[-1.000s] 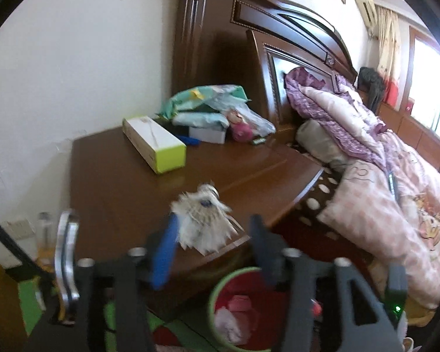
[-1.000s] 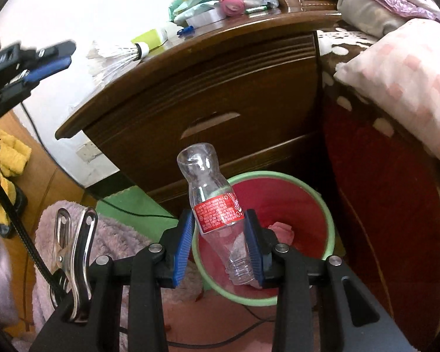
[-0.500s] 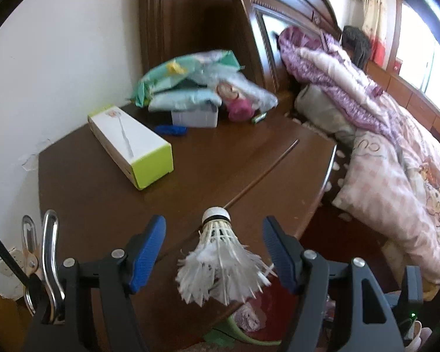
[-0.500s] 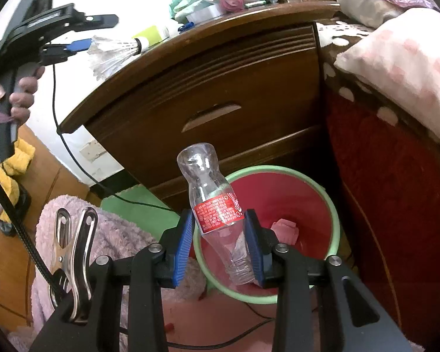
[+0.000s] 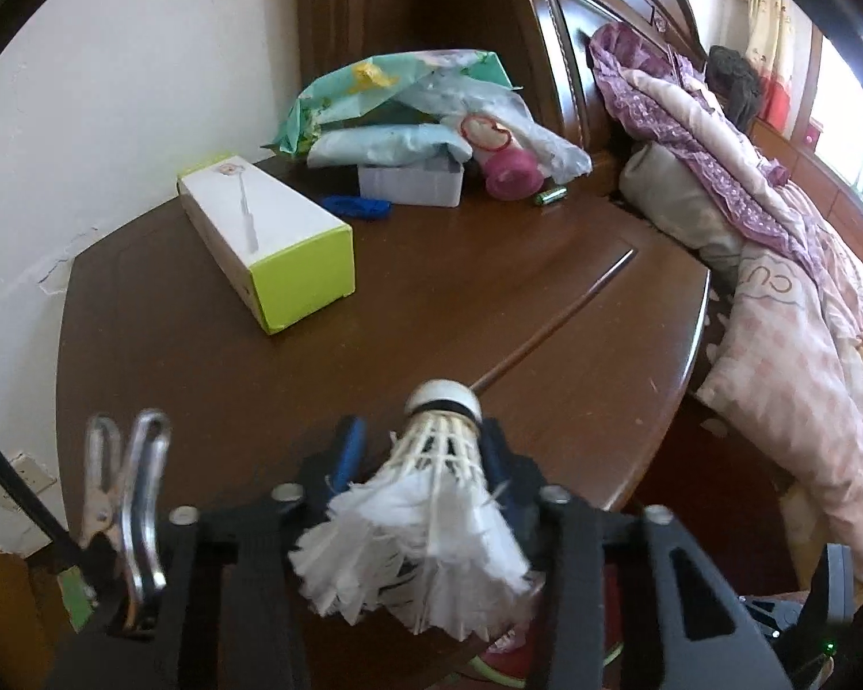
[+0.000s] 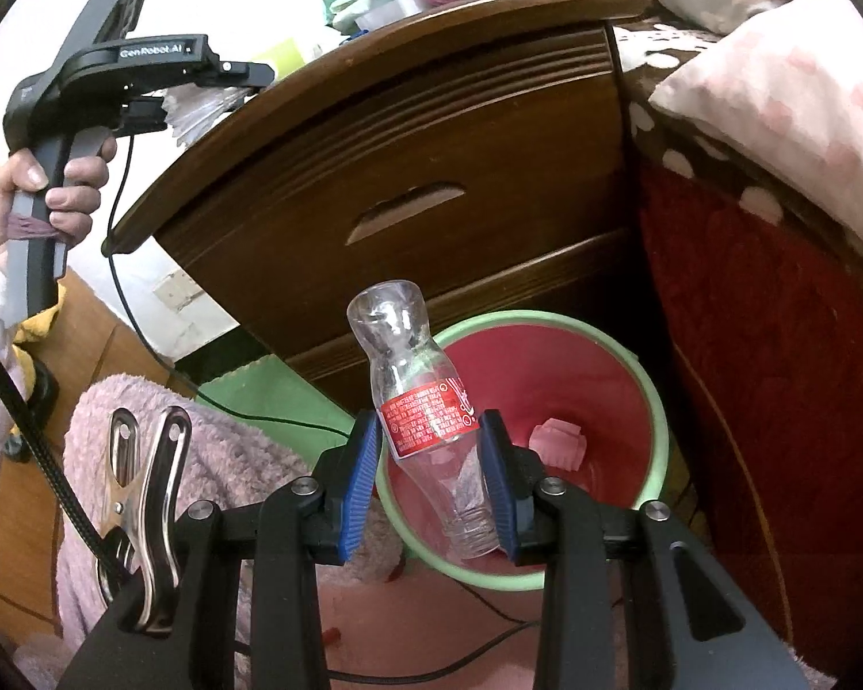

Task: Collect trash
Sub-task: 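Lower the bottle and shuttlecock down into the red bucket with both tools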

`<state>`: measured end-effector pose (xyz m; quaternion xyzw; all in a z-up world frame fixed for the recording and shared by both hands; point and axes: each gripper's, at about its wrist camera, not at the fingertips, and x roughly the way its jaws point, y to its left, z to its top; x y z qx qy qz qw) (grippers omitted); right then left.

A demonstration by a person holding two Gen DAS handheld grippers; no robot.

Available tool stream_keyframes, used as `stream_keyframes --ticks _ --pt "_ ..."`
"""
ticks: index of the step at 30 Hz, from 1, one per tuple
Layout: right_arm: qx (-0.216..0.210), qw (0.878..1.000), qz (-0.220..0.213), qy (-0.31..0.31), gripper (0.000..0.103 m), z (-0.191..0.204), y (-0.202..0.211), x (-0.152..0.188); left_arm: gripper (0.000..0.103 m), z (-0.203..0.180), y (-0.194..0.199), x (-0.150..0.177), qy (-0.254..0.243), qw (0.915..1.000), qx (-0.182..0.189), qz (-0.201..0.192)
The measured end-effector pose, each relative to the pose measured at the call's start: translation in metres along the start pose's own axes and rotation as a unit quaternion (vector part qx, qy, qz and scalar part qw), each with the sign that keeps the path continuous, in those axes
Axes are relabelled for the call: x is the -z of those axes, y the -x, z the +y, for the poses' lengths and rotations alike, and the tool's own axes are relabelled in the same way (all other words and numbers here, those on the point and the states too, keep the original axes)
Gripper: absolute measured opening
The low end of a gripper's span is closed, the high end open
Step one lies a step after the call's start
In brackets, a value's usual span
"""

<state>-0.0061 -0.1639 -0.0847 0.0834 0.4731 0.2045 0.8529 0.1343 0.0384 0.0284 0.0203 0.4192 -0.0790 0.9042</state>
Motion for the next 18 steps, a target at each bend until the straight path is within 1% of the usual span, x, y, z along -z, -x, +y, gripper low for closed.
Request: stream_keyframes --ticks 2,5,10,14,18 --pt "0.0 1.0 0.002 0.001 0.036 0.0 -0.001 0.0 0.03 0.001 0.001 0.001 0.0 1.0 0.001 -0.002" --pt "0.005 1.0 0.005 0.001 0.036 0.001 -0.004 0.0 0.029 0.0 0.006 0.005 0.0 1.0 0.007 -0.007" --pt "0.009 1.0 0.004 -0.005 0.036 0.0 -0.005 0.0 0.029 -0.01 0.023 0.017 0.003 0.9992 0.035 -0.018" --pt "0.014 1.0 0.004 -0.02 0.036 -0.005 -0.005 0.001 0.029 -0.025 0.037 0.029 -0.007 0.9979 0.06 -0.022" --pt "0.015 0.999 0.003 -0.04 0.036 -0.012 -0.005 0.001 0.029 -0.044 0.05 0.043 0.002 0.9971 0.074 -0.015"
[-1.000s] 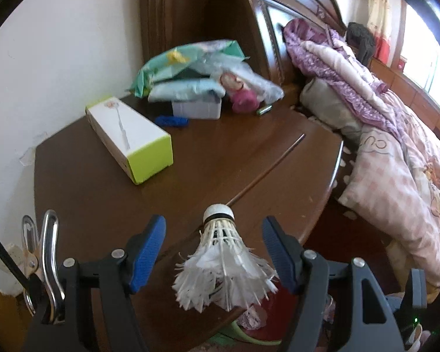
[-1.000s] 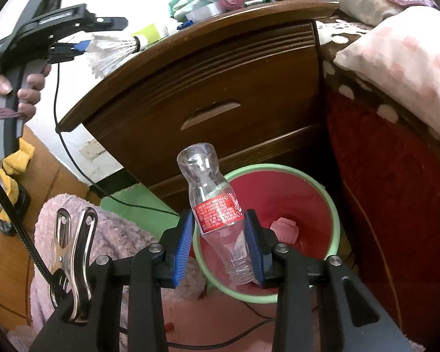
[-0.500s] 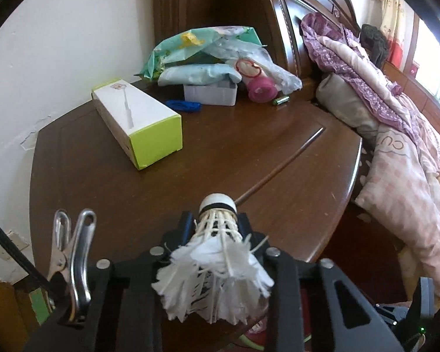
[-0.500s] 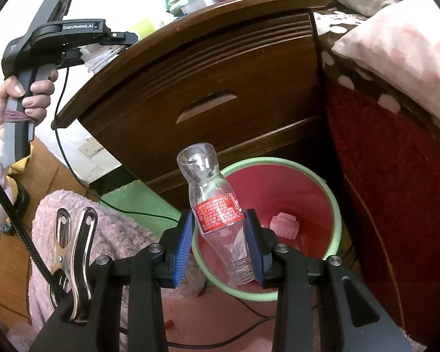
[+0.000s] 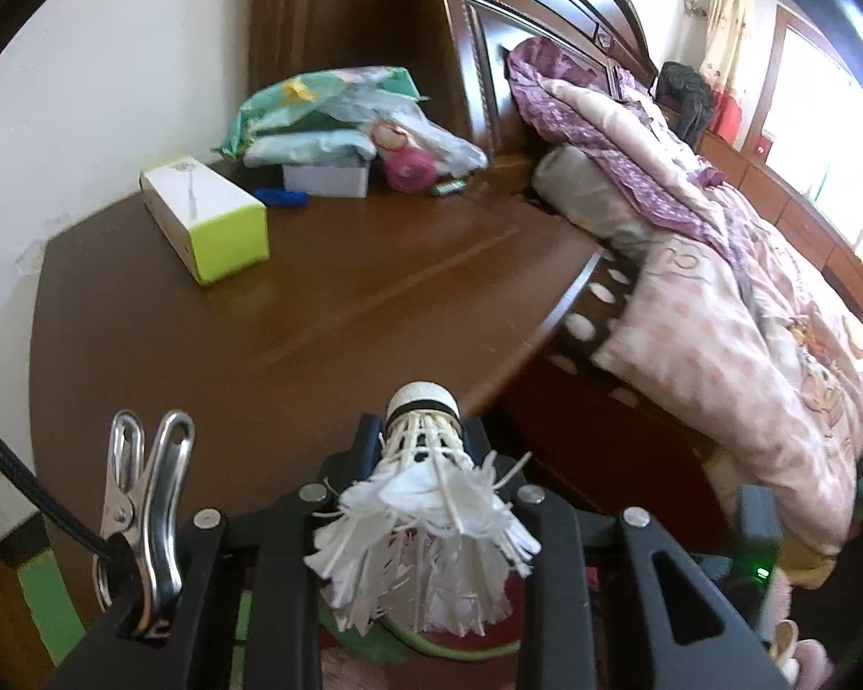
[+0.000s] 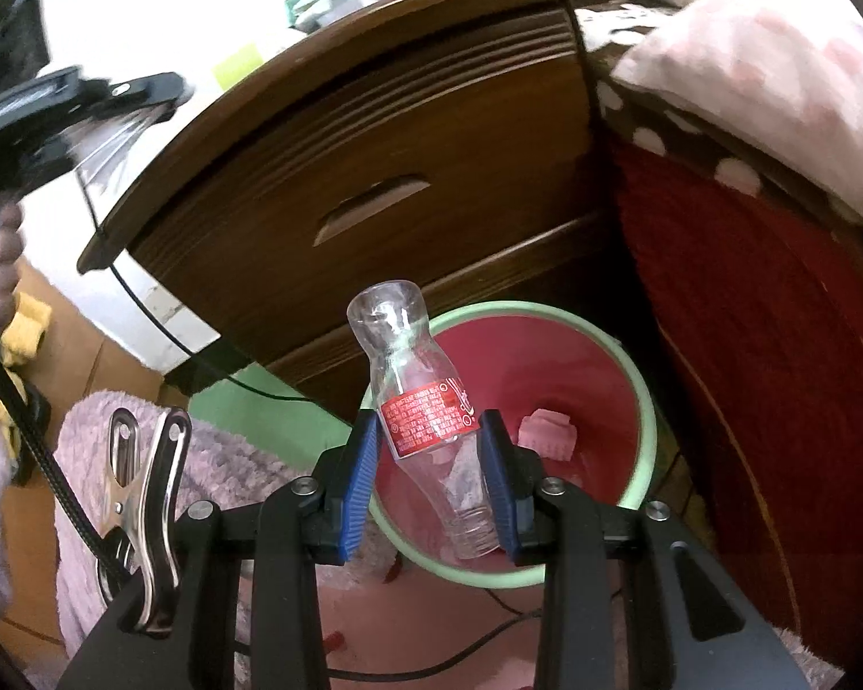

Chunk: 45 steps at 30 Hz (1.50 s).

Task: Collect trash
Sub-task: 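Lower the bottle and shuttlecock down into the red bucket with both tools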

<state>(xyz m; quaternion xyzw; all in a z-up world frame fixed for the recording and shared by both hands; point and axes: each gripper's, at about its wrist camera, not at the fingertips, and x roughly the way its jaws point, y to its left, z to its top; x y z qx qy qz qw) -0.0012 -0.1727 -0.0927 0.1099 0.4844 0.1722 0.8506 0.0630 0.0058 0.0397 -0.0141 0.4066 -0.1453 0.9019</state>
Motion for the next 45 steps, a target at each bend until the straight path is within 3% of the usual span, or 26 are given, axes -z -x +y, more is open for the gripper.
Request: stream_keyframes --ticks 10,18,26,34,41,45 --pt "0.012 0.999 -0.004 -0.041 0.036 -0.014 0.002 0.002 0.029 -0.054 -0.003 0.049 -0.045 0.9988 0.016 0.013" --pt "0.033 0.998 0.002 -0.062 0.036 -0.022 0.001 0.004 0.029 -0.067 -0.055 0.1 -0.039 0.9981 0.009 0.047" --pt "0.051 0.997 0.029 -0.057 0.036 -0.019 -0.014 0.006 0.03 -0.058 -0.111 0.135 0.004 0.9957 0.022 0.09" --pt "0.056 0.994 0.06 -0.073 0.036 -0.026 -0.031 0.007 0.03 -0.046 -0.136 0.144 0.018 0.9937 0.025 0.108" --pt "0.062 0.995 0.057 -0.051 0.036 -0.017 -0.034 0.006 0.031 -0.046 -0.143 0.146 0.02 0.993 0.025 0.113" --pt "0.062 0.996 0.045 -0.047 0.037 -0.015 -0.033 0.006 0.035 -0.045 -0.141 0.146 0.013 0.9938 0.005 0.111"
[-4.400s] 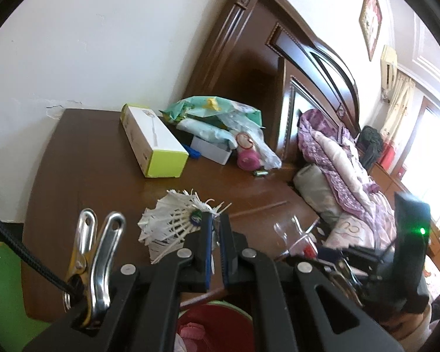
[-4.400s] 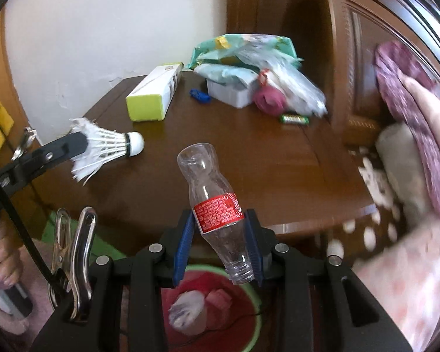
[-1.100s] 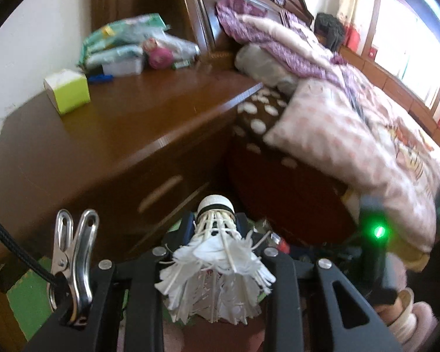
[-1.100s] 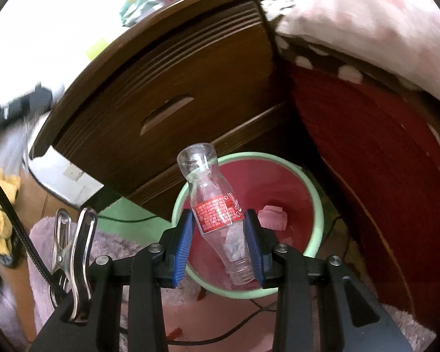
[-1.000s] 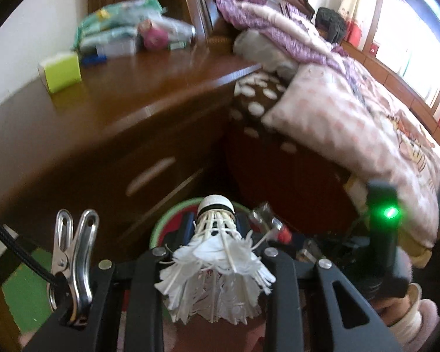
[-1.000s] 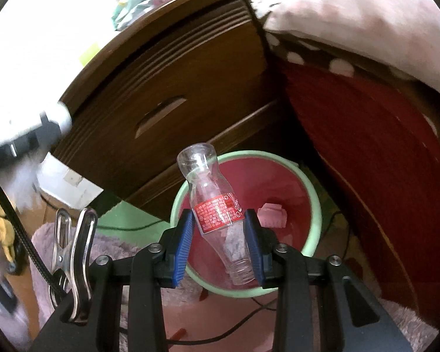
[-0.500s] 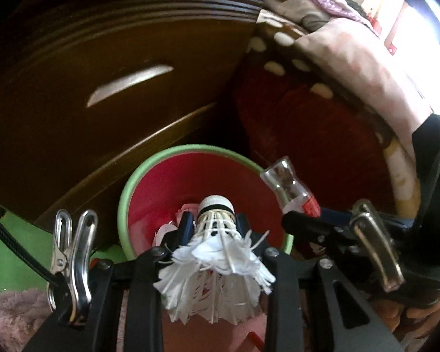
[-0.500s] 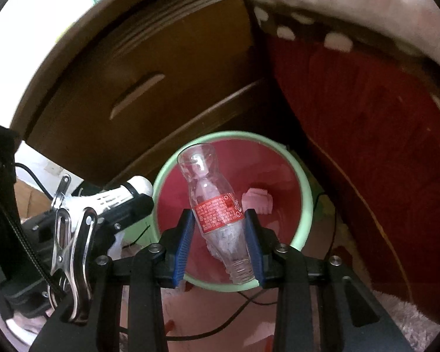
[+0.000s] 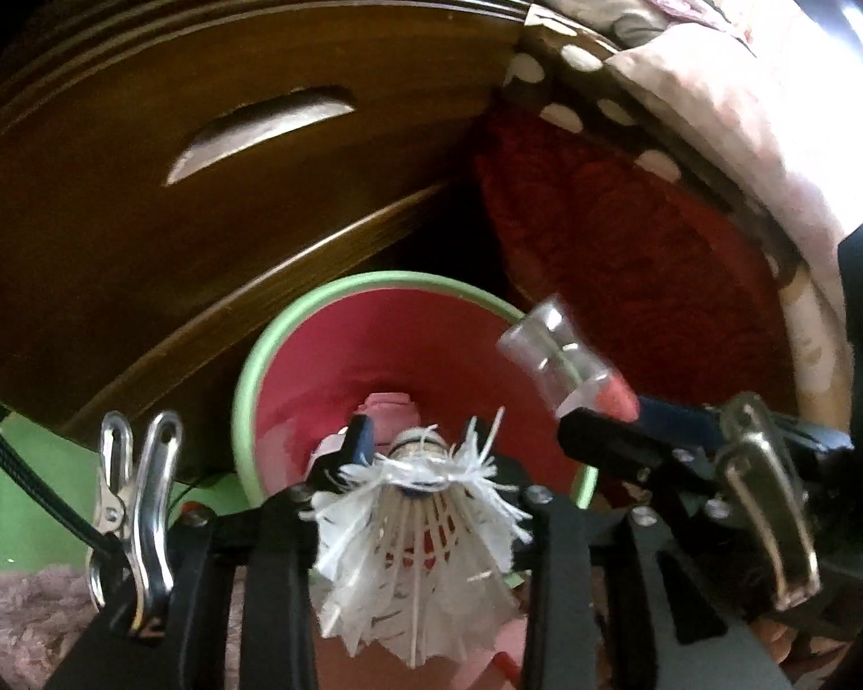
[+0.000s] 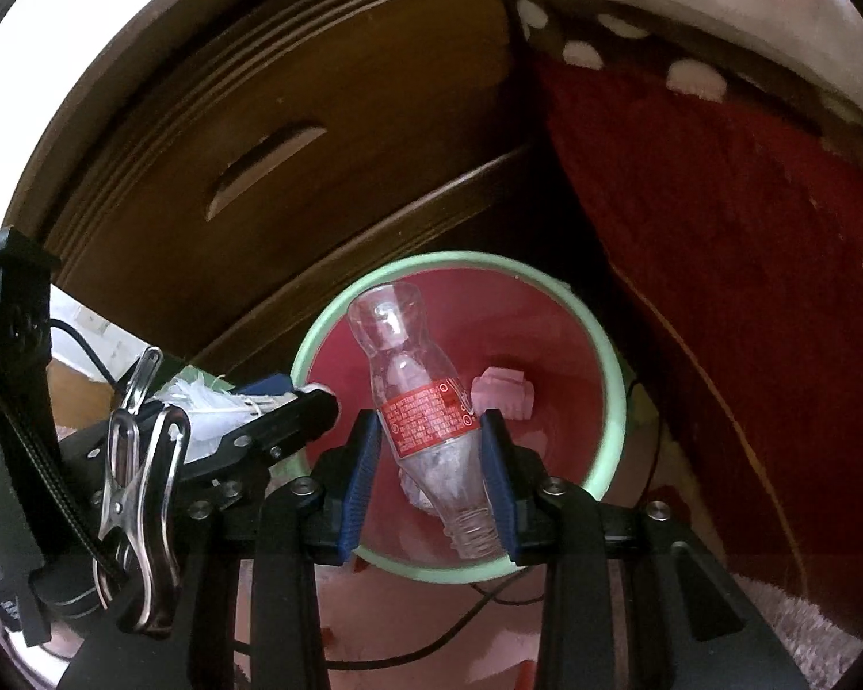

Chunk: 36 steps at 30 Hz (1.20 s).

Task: Collect trash
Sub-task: 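Open the left tool to drop the shuttlecock while the right tool drops the bottle, then raise both tools from the bucket back toward the nightstand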

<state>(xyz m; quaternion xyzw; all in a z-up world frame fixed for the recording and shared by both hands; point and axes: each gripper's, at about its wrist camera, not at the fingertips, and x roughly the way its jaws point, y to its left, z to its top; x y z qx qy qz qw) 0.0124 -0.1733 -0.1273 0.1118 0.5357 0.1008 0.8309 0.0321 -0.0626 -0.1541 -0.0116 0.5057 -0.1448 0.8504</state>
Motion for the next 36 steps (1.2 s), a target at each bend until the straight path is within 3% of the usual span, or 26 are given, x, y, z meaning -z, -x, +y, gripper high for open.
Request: stream_keyframes --ticks 6,13,23,30,36 --pt "-0.005 1.0 -0.011 -0.01 0.047 -0.006 0.002 -0.001 0.044 0.004 0.004 0.001 0.013 0.9999 -0.002 0.003" --pt "-0.014 0.999 -0.026 -0.016 0.048 -0.005 0.006 0.0 0.05 0.004 0.011 0.001 0.02 0.9998 0.006 -0.001" --pt "-0.023 0.998 -0.065 0.007 0.048 -0.001 0.021 0.003 0.05 -0.003 0.04 -0.002 0.01 0.9995 -0.004 -0.028" --pt "-0.051 0.993 -0.102 0.029 0.048 0.009 0.045 0.003 0.05 -0.003 0.075 -0.008 0.015 0.9981 0.001 -0.06" --pt "-0.047 0.987 -0.148 0.05 0.048 0.014 0.075 0.002 0.05 -0.007 0.104 -0.013 0.014 0.9962 0.004 -0.086"
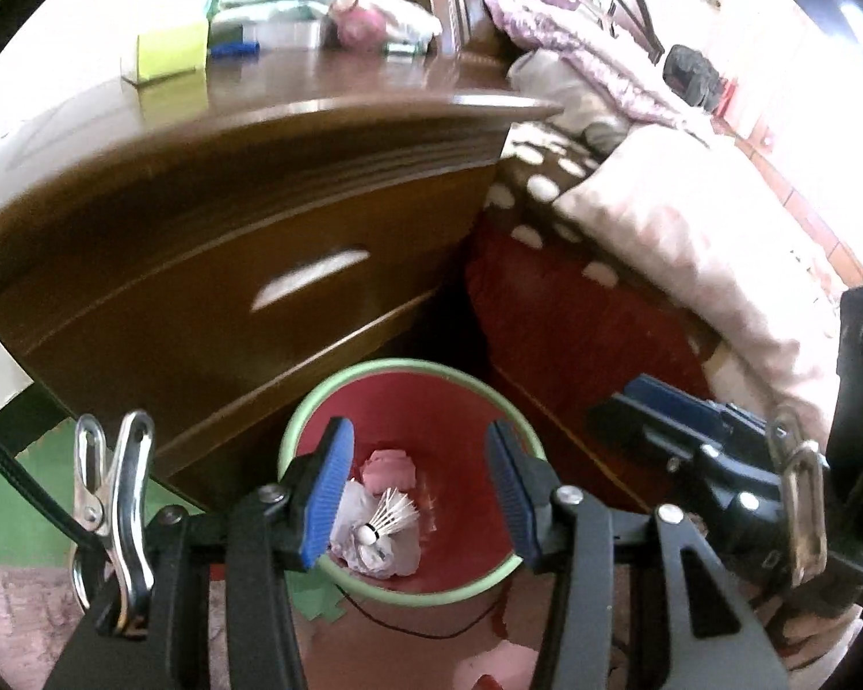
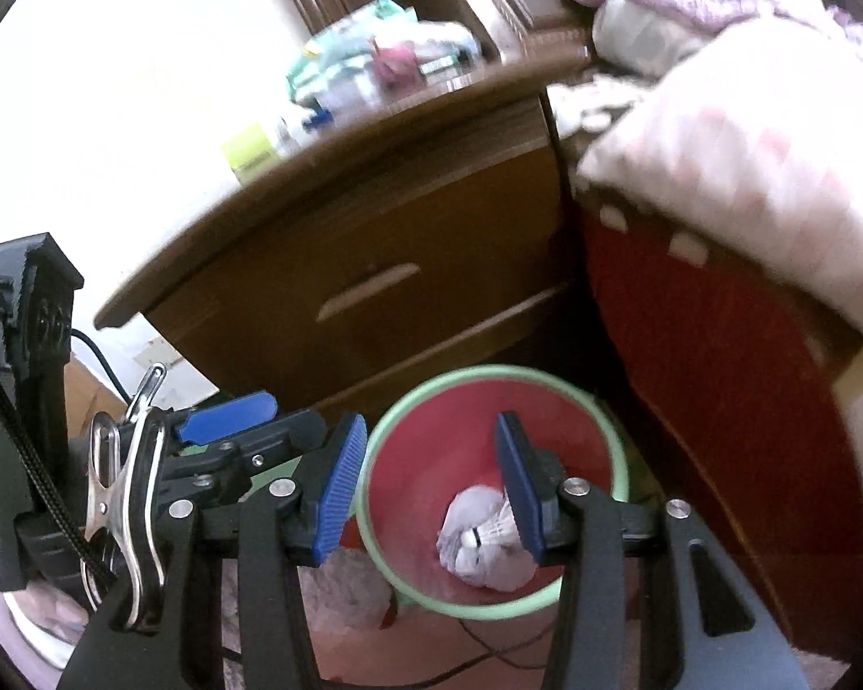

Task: Collect trash
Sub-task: 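Raise both tools from the bucket back toward the nightstand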

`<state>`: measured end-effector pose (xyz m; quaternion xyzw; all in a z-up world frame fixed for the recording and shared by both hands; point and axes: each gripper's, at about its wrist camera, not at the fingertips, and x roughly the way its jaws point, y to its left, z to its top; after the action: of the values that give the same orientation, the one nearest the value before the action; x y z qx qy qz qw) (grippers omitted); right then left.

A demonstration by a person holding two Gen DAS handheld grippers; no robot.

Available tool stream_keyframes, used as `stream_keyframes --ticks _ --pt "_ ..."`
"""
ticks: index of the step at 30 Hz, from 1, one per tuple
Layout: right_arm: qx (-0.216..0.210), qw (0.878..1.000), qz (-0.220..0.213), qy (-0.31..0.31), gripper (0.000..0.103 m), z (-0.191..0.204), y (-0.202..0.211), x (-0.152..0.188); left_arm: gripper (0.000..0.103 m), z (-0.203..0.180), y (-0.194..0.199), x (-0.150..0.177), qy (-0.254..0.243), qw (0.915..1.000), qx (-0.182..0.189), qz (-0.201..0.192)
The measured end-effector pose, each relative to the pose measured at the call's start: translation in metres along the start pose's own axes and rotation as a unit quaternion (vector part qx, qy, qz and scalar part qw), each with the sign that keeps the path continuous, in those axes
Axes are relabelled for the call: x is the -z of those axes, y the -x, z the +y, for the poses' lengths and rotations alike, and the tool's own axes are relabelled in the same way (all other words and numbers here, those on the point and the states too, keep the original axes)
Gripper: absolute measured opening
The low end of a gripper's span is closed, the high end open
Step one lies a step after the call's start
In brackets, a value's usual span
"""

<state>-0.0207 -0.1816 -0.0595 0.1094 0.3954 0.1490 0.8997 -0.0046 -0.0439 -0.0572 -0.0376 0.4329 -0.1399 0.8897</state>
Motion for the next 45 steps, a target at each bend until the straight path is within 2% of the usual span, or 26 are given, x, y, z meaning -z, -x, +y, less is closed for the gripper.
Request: stream_keyframes --ticks 8,14,24,31,38,45 --pt "0.001 0.996 -0.085 0.02 0.048 0.001 0.047 -0.029 0.05 -0.007 0.034 -0.028 0.002 0.9994 0.009 -0.034" --pt "0.02 0.987 -0.143 0.07 0.048 0.014 0.081 -0.061 0.05 -0.007 0.054 -0.06 0.0 0.998 0.005 -0.064" --pt "0.024 0.983 -0.158 0.093 0.048 0.008 0.094 -0.1 0.051 -0.01 0.063 -0.121 -0.014 0.9972 -0.006 -0.073" --pt "0.019 0.98 -0.167 0.109 0.048 0.007 0.084 -0.123 0.051 -0.014 0.045 -0.17 -0.027 0.9966 -0.011 -0.076" --pt "0.02 0.977 -0.184 0.104 0.048 0.009 0.058 -0.147 0.051 -0.006 0.007 -0.221 0.008 0.9966 -0.023 -0.079" --pt "0.03 0.978 -0.189 0.084 0.048 -0.005 0.022 -0.157 0.052 0.001 -0.041 -0.258 0.018 0.9945 -0.065 -0.08"
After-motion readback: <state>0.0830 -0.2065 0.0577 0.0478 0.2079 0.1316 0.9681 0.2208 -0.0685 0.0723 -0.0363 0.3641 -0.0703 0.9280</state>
